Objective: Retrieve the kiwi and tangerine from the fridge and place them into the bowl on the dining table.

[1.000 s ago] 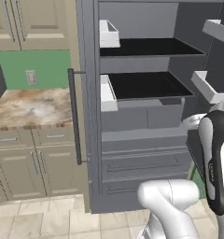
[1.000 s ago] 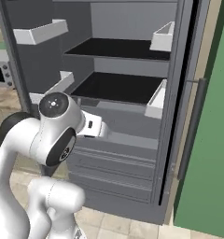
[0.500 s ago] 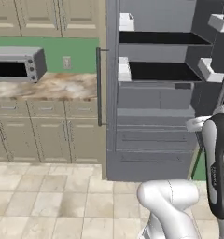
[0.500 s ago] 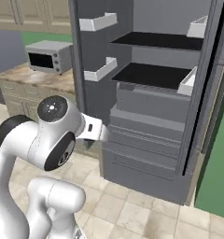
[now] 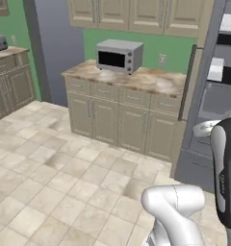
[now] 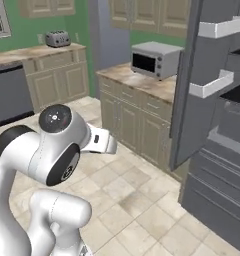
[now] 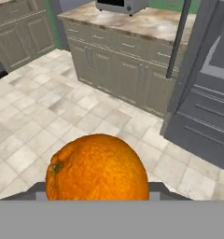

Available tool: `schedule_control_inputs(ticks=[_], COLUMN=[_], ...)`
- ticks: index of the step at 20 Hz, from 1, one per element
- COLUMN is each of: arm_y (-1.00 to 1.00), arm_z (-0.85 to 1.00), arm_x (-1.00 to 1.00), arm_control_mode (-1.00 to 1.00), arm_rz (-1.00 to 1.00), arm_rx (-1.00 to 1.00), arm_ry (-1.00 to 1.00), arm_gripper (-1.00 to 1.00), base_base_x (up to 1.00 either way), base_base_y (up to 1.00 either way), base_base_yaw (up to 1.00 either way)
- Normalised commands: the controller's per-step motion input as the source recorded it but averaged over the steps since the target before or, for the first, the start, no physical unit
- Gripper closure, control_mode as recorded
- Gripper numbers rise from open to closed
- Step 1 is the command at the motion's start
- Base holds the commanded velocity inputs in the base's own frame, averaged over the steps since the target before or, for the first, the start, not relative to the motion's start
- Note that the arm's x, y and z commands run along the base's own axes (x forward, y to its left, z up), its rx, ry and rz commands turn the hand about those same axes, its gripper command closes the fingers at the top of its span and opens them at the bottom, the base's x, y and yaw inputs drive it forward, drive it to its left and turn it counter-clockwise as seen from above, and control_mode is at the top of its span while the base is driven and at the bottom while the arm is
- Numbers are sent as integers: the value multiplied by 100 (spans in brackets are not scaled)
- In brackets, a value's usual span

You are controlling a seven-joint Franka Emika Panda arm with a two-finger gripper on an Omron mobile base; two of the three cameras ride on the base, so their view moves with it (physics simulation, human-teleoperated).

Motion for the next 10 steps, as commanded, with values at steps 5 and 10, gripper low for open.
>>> schedule_control_inputs(ticks=[5, 10], arm_y=[0, 0], arm_z=[0, 0], arm_x=[0, 0], arm_control_mode=[100, 100], arm_rz=[0, 0], arm_rx=[0, 0], arm_ry=[0, 0], arm_gripper=[100, 100], base_base_x=[30, 89], base_base_y=[77, 76], base_base_yaw=[54, 39])
